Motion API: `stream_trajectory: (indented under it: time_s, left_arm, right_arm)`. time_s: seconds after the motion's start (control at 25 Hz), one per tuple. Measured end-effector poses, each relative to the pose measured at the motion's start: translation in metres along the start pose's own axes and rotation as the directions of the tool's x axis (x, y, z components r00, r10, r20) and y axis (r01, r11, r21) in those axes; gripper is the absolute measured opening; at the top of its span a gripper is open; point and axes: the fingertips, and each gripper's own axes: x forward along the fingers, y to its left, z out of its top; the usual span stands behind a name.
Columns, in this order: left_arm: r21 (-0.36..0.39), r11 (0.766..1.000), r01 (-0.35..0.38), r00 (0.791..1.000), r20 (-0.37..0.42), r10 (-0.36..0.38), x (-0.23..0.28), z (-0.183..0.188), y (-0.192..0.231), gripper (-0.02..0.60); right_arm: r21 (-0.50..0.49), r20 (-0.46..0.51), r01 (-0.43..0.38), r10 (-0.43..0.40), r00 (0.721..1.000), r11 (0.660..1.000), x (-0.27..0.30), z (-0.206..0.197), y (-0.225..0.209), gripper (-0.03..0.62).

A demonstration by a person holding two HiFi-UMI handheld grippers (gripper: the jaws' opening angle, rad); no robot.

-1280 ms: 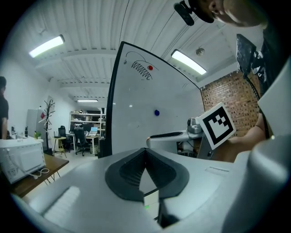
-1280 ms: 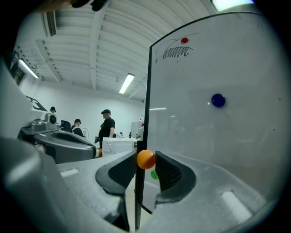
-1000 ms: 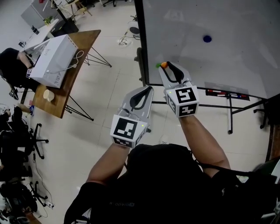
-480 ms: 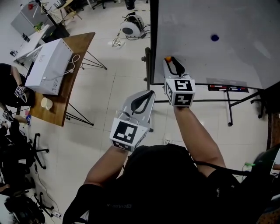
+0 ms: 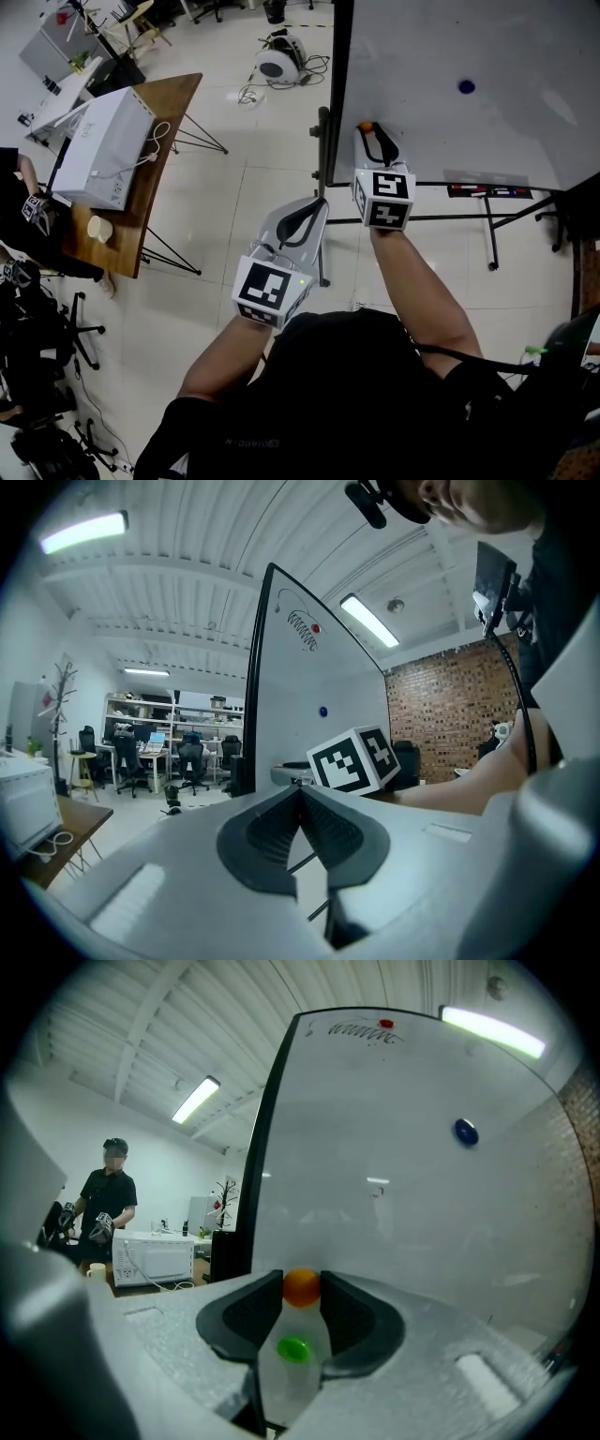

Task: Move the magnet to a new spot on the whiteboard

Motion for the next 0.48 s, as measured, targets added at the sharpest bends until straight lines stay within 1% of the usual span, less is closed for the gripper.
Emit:
stream_trajectory:
  time_s: [0.16, 0.4, 0.48]
  left_arm:
    - [-0.016, 1.000, -0.005, 1.000, 0.006, 0.005, 0.0000, 0.0015, 0.0026, 0.015]
    - [-0.028, 1.000, -0.009, 1.000, 0.016, 0.009, -0.0020, 0.0059, 0.0018, 0.015]
    - [-0.029, 1.000, -0.012, 1.000, 0.017, 0.012, -0.0046, 0.0066, 0.0019, 0.015]
  right_arm:
    - [-0.028, -0.002, 0.016, -0.016, 1.000, 0.999, 0.0012, -0.0024, 0.0000, 0.110]
    - [-0.031, -0.011, 0.017, -0.017, 1.000, 0.999, -0.0006, -0.0005, -0.0014, 0.110]
    - [-0.029, -0.016, 0.014, -0.015, 1.000, 0.999, -0.0022, -0.0005, -0.0008, 0.131]
